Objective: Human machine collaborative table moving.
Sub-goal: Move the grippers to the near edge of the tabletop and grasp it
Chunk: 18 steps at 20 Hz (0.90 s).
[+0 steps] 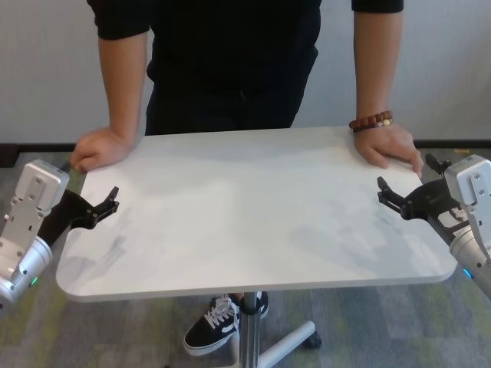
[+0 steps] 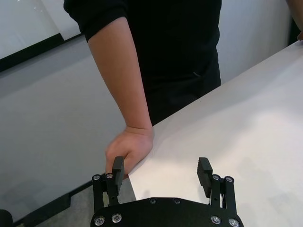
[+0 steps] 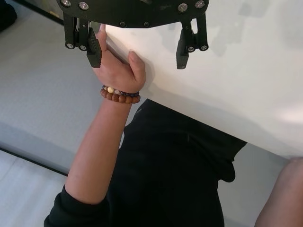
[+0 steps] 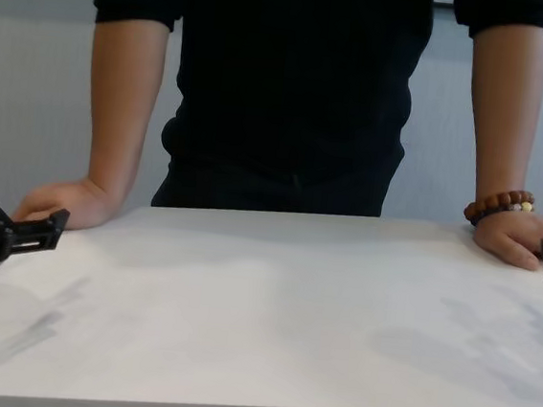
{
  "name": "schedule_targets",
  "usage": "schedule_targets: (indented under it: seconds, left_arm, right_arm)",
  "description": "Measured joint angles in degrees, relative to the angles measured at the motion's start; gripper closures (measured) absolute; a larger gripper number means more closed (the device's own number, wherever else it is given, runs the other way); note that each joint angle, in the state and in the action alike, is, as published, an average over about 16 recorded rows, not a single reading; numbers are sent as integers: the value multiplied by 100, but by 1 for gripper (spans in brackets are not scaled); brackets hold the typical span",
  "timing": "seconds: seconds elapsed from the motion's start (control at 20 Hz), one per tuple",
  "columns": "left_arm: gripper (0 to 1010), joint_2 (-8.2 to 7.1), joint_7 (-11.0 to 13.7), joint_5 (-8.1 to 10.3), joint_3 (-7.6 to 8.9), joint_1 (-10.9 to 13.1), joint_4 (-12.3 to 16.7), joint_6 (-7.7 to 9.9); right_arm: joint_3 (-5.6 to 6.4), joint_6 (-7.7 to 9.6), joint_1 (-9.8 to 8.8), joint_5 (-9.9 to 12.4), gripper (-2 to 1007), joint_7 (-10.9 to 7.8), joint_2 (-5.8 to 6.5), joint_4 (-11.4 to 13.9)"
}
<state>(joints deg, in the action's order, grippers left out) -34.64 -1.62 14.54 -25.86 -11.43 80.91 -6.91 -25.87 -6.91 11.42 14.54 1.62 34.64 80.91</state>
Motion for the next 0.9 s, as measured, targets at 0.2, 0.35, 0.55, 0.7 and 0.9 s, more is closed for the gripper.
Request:
schedule_targets:
  seconds: [0.2,0.35,0.55,0.7,0.9]
  left_arm:
    - [6,0,0,0,0,0,0,0]
    - [6,0,0,0,0,0,0,0]
    - [6,0,0,0,0,0,0,0]
    - [6,0,0,0,0,0,0,0]
    - [6,0,0,0,0,0,0,0]
  right_arm:
    - [0,0,0,0,5,0,0,0]
    - [0,0,0,0,5,0,0,0]
    - [0,0,0,0,5,0,0,0]
    - [0,0,0,0,5,0,0,0]
    - [0,0,0,0,5,0,0,0]
